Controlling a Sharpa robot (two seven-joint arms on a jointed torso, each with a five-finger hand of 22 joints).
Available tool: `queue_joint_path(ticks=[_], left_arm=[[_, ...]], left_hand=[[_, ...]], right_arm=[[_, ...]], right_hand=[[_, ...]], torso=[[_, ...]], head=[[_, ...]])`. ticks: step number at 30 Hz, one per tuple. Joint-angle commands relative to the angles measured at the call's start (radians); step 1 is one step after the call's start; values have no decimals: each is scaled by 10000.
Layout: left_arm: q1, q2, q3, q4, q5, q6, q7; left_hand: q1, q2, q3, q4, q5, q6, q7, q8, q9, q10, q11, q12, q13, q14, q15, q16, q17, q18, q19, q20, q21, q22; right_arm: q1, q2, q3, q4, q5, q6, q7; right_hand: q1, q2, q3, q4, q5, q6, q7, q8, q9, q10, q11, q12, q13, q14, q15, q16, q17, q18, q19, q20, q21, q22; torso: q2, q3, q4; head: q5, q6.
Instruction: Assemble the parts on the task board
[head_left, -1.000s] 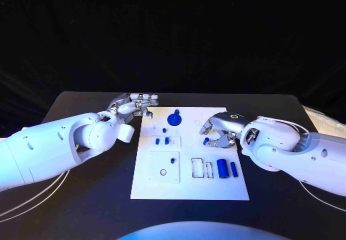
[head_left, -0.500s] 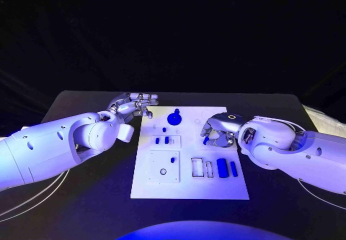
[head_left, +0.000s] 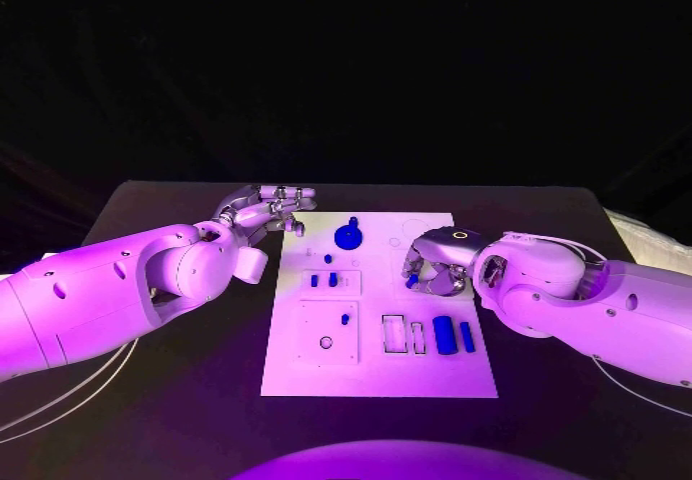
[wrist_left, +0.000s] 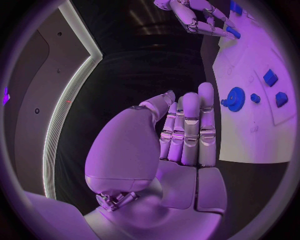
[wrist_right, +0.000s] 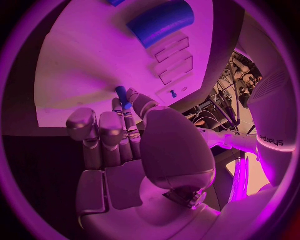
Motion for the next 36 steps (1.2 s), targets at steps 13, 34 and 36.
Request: queue_joint_path(ticks=[13,34,36], left_arm=[[-5,14,6,3,42,182,58],[-22,80,6,-6,42,197,71],[-23,84,6,-5,42,199,73]], left_hand=[[25,76,-14,-23,31,-41,63,-2,-12,-62,18,42,0,-62,17,-39,-10,107,36,13,-69,-17],[40,97,-23,-44,35,-51,67,4,-10,-81,21,70,0,-68,17,-34,-32,108,39,14,-80,-31],[40,97,-23,-44,35,-51,67,4,-10,-81,21,70,0,-68,17,-34,-32,108,39,14,-80,-31]], right_arm=[[-24,-38,0,146,-245,-1326,86],[27,241,61,1728,954,-1623,416],[-61,485,50,1713,988,-1580,490]], right_hand=[[336,632,1008,-135,-599,552,-68,154,68,903,-198,114,40,67,-241,69,0,-19,76,-236,159,162],[374,478,1306,-285,-582,546,-35,108,58,984,-195,43,39,109,-249,180,116,-38,135,-274,246,278],[375,476,1317,-289,-580,542,-32,104,57,982,-193,39,38,111,-247,189,127,-39,136,-274,248,281]], torso=[[-8,-1,3],[-7,-20,19],[-3,-19,7]], head=[[2,-20],[148,-57],[182,-65]])
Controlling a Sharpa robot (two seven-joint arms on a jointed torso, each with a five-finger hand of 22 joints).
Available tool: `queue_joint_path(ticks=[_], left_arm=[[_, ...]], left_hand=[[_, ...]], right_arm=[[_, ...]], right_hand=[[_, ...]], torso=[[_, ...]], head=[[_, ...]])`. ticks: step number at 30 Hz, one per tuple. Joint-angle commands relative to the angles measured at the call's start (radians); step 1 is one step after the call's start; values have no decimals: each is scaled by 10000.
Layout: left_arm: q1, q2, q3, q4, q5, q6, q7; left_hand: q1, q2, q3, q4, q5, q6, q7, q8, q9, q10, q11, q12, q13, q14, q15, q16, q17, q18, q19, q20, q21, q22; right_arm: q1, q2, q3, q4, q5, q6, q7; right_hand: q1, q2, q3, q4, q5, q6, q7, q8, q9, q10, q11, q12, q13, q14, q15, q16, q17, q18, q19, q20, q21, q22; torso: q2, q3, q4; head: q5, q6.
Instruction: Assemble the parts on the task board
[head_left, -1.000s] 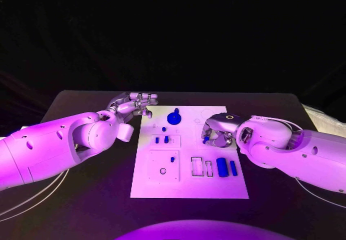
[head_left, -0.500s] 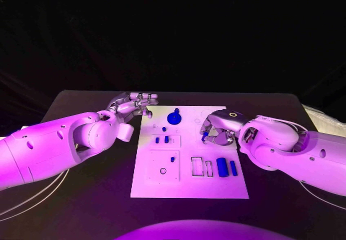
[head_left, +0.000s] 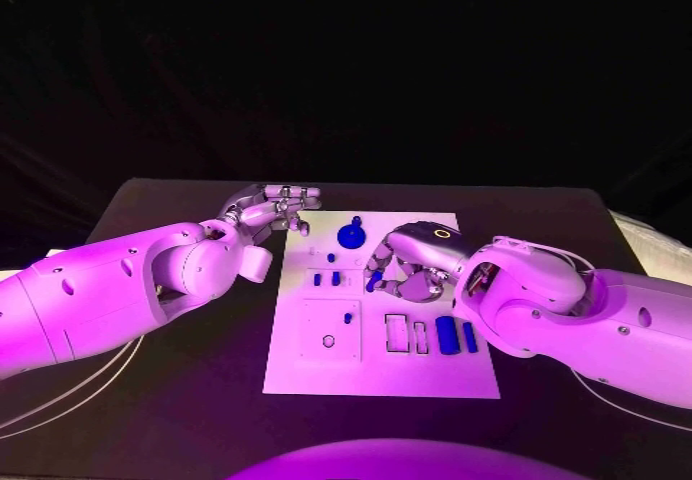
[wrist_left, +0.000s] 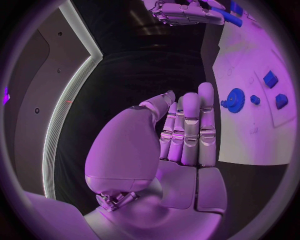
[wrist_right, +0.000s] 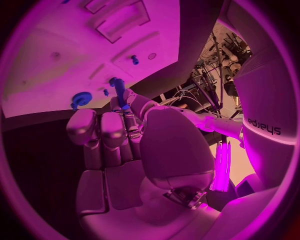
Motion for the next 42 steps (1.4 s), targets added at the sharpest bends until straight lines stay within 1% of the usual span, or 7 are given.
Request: queue_joint_path(ticks=[1,8,10,13,16,27,42], left_arm=[[-2,30,6,18,42,182,73],[-2,40,7,55,42,185,80],[-2,34,8,73,42,176,85],[-2,28,8,91,42,172,85],[-1,30,9,105,42,179,85],[-1,41,9,104,42,190,76],[-1,33,9,79,42,208,58]], left_hand=[[40,97,-23,-44,35,-13,32,4,-11,-82,21,33,0,-68,17,-34,-9,109,39,15,-29,-10],[40,97,-23,-44,35,-13,32,4,-11,-82,21,33,0,-68,17,-34,-9,109,39,15,-29,-10],[43,104,-25,-49,36,-16,33,5,-10,-88,22,39,0,-69,17,-32,-14,109,40,15,-32,-13],[45,108,-26,-51,36,-18,34,6,-10,-91,23,43,0,-70,18,-31,-17,109,40,15,-34,-15],[45,108,-26,-51,36,-18,34,6,-10,-91,23,43,0,-70,18,-31,-17,109,40,15,-34,-15],[45,108,-26,-51,36,-18,34,6,-10,-91,23,43,0,-70,18,-31,-17,109,40,15,-34,-15],[45,108,-26,-51,36,-18,34,6,-10,-91,23,43,0,-70,18,-31,-17,109,40,15,-34,-15]], right_arm=[[-147,339,-22,-2,328,26,340],[-608,1143,-97,-475,233,356,575],[-738,1334,-124,-666,97,463,625],[-842,1508,-153,-855,3,551,680],[-932,1644,-170,-987,-45,637,724],[-1139,1923,-199,-1230,-86,924,805],[-1177,1928,-202,-1289,-306,1101,746]], right_hand=[[178,70,86,8,37,31,19,-19,4,369,-314,26,6,77,-67,74,18,-37,30,-58,47,7],[182,62,155,-24,44,8,34,-41,-4,351,-299,-5,3,75,-57,69,3,-29,5,-57,31,-31],[182,62,155,-24,44,8,34,-41,-4,351,-299,-5,3,75,-57,69,3,-29,5,-57,31,-31],[179,56,177,-36,44,0,39,-49,-7,340,-293,-18,1,72,-53,62,-9,-26,-4,-56,25,-44],[180,54,196,-47,46,-6,43,-55,-9,333,-289,-27,0,70,-50,62,-11,-26,-8,-56,25,-47],[180,55,227,-61,54,-11,48,-61,-12,328,-284,-38,0,70,-47,70,-2,-28,-7,-54,31,-38],[179,58,239,-66,58,-10,49,-62,-12,329,-283,-40,1,69,-45,66,-9,-28,-8,-53,33,-37]], torso=[[7,-8,-6],[13,-18,-6],[26,-9,-1],[21,-4,-25],[20,-5,-16],[14,15,-6],[15,13,-19]], head=[[79,-30],[129,-49],[181,-84],[215,-105],[220,-130],[252,-187],[266,-230]])
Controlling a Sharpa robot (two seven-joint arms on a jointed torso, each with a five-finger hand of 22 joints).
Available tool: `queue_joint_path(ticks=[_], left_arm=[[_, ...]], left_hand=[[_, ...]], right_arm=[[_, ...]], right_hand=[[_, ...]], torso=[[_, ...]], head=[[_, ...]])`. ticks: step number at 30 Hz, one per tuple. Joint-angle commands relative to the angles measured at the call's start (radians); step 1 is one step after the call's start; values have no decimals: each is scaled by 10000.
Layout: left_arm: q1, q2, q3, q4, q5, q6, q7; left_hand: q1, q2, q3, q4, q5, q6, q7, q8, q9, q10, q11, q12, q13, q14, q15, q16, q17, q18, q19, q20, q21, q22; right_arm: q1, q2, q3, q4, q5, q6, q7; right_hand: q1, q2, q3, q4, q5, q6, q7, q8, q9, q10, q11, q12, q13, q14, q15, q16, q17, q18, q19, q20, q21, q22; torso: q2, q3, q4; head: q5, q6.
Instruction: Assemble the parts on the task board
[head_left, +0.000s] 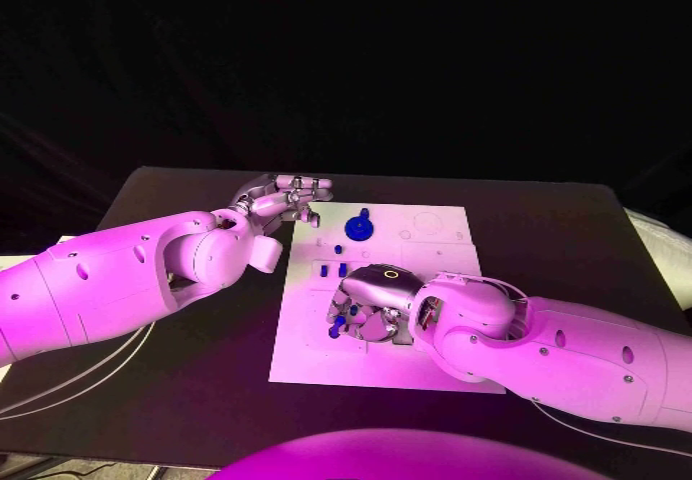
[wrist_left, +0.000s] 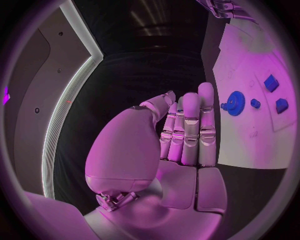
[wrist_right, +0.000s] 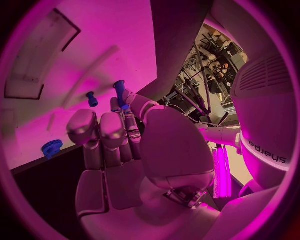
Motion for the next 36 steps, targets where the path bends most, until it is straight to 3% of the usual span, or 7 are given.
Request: queue_joint_path(ticks=[1,13,20,27,29,31,36], left_arm=[[2,13,7,11,41,188,55],[2,14,7,12,41,189,48],[2,2,7,15,41,176,47],[2,0,7,12,41,173,42],[2,2,7,7,41,171,42],[2,3,7,3,41,168,40],[2,5,7,-6,41,170,39]], left_hand=[[3,67,-26,-51,36,-17,35,6,-10,-53,-15,43,0,-57,4,-31,-11,110,41,15,-34,-17],[3,68,-28,-53,36,-19,36,6,-10,-56,-14,46,0,-57,5,-31,-13,110,41,15,-35,-19],[3,74,-37,-62,35,-32,41,5,-11,-71,-10,59,-1,-61,7,-27,-25,110,43,17,-41,-26],[3,74,-37,-62,35,-32,41,5,-11,-71,-10,59,-1,-61,7,-27,-25,110,43,17,-41,-26],[3,74,-37,-62,35,-32,41,5,-11,-71,-10,59,-1,-61,7,-27,-25,110,43,17,-41,-26],[3,74,-37,-62,35,-32,41,5,-11,-71,-10,59,-1,-61,7,-27,-25,110,43,17,-41,-26],[3,74,-37,-62,35,-32,41,5,-11,-71,-10,59,-1,-61,7,-27,-25,110,43,17,-41,-26]], right_arm=[[-16,17,-6,-12,-317,289,9],[-102,323,-78,-203,-910,820,-407],[-124,286,-106,-247,-924,721,-425],[-128,240,-113,-244,-821,329,-369],[-128,206,-113,-225,-757,96,-349],[-128,163,-114,-202,-667,-184,-296],[-127,-82,-111,15,-402,-954,-103]], right_hand=[[176,61,39,7,42,2,48,6,6,331,-283,55,12,69,-46,30,-6,-28,-7,-55,34,-4],[-38,-96,45,0,90,-71,85,-56,-17,227,-237,-49,1,49,-6,10,-48,-17,-72,-19,1,-74],[-508,-383,-70,135,591,-463,202,-213,-95,-151,-106,-284,-15,18,112,-6,-99,-3,-161,91,-53,-168],[-1122,-1001,-977,381,728,-1329,334,-216,-129,-1426,125,-550,-6,-383,328,-539,-794,178,-828,277,-679,-1125],[-1133,-1037,-1404,435,729,-1617,368,-215,-121,-1748,177,-442,22,-517,369,-692,-1020,221,-996,320,-856,-1358],[-1149,-1034,-1828,518,773,-1856,518,-206,-115,-1994,262,-334,30,-641,439,-905,-1374,225,-1100,392,-970,-1500],[-992,-918,-2462,603,836,-1944,537,-188,-96,-2213,308,-29,53,-723,476,-931,-1571,263,-1159,432,-1044,-1590]], torso=[[7,2,-2],[2,-7,2],[-7,-8,-4],[-3,-2,1],[-5,-3,3],[-7,-2,2],[-7,1,-5]], head=[[-8,-9],[-28,-23],[-26,-30],[-48,-18],[-59,-13],[-65,-11],[-91,8]])
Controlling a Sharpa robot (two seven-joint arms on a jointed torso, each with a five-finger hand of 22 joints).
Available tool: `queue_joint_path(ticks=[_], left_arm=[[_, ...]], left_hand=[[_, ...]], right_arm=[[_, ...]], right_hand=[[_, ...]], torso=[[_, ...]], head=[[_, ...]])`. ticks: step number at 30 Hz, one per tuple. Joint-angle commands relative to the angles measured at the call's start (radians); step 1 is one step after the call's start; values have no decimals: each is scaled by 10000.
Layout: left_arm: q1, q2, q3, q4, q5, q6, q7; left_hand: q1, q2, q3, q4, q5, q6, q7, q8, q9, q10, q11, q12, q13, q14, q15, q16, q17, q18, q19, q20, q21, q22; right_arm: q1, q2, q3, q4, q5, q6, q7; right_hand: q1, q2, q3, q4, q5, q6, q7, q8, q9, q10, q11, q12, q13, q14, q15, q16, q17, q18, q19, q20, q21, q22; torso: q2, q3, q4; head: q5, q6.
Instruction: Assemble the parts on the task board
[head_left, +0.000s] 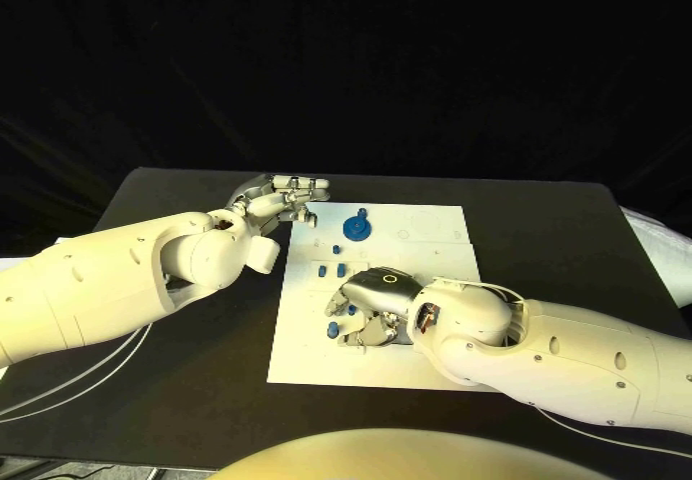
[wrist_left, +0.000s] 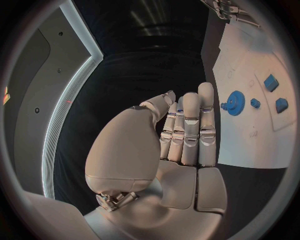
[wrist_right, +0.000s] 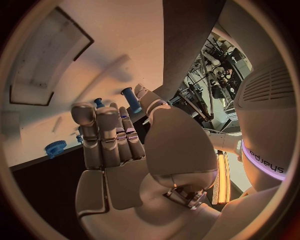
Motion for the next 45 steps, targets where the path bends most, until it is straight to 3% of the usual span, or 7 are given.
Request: queue_joint_path(ticks=[1,7,12,17,25,32,45], left_arm=[[3,14,7,3,41,157,46],[3,-3,6,1,41,165,40],[3,-19,6,16,41,168,37],[3,-56,6,72,41,154,36],[3,-145,6,194,41,139,35],[3,-121,5,163,41,139,34],[2,-60,4,96,41,156,31]], left_hand=[[3,74,-9,-34,35,-32,42,5,-11,-72,-9,59,-1,-59,6,-27,-9,109,42,17,-41,-9],[3,74,-9,-34,35,-32,42,5,-11,-72,-9,59,-1,-59,6,-27,-9,109,42,17,-41,-9],[0,82,-17,-37,35,-39,44,7,-10,-83,-7,71,-1,-61,8,-24,-19,109,44,19,-46,-15],[0,82,-17,-37,35,-39,44,7,-10,-83,-7,71,-1,-61,8,-24,-19,109,44,19,-46,-15],[-1,83,-21,-40,35,-40,44,8,-10,-87,-6,76,-1,-62,9,-22,-23,109,44,19,-47,-17],[-1,83,-21,-40,35,-40,44,8,-10,-87,-6,76,-1,-62,9,-22,-23,109,44,19,-47,-17],[-1,83,-21,-40,35,-40,44,8,-10,-87,-6,76,-1,-62,9,-22,-23,109,44,19,-47,-17]], right_arm=[[-4,-188,7,209,283,-991,188],[90,-1002,120,870,778,-1986,305],[403,-1921,200,1402,1658,-2002,95],[660,-2946,204,1679,2511,-1669,-466],[562,-3957,25,1851,2461,-1656,-1660],[464,-4489,-105,2052,1921,-1363,-3022],[359,-4496,-198,2214,1690,-618,-4015]], right_hand=[[146,95,-199,22,60,-80,-12,4,14,-73,-4,133,22,-71,8,-16,-19,103,-47,-17,-29,15],[425,292,-454,-1,199,58,-13,40,33,-10,-26,468,33,-54,-11,30,-96,100,-1,-29,-12,35],[537,464,-558,30,253,250,-60,71,43,454,-112,841,55,98,-79,224,53,48,231,-62,186,335],[132,705,-705,480,217,508,-362,119,56,2788,-605,1958,490,792,-422,1687,2018,-332,1519,-291,1454,2392],[-365,404,-1463,1273,511,730,-765,324,90,4317,-1039,3568,2210,1149,-842,3015,3819,-677,2447,-783,2533,4116],[-378,389,-2579,2410,1445,796,-863,821,213,4026,-1097,8078,7690,1186,-863,3781,4948,-773,2584,-823,2900,4699],[-323,639,-3519,3122,1479,743,-869,1223,358,3859,-1084,8903,9134,1183,-857,3875,5111,-783,2577,-791,2973,4814]], torso=[[-4,2,-9],[-22,-5,-50],[-42,-8,-90],[-98,-43,-159],[-144,-61,-329],[-181,-60,-398],[-172,-62,-389]], head=[[-23,19],[-97,57],[-240,80],[-447,95],[-563,96],[-595,58],[-640,119]])
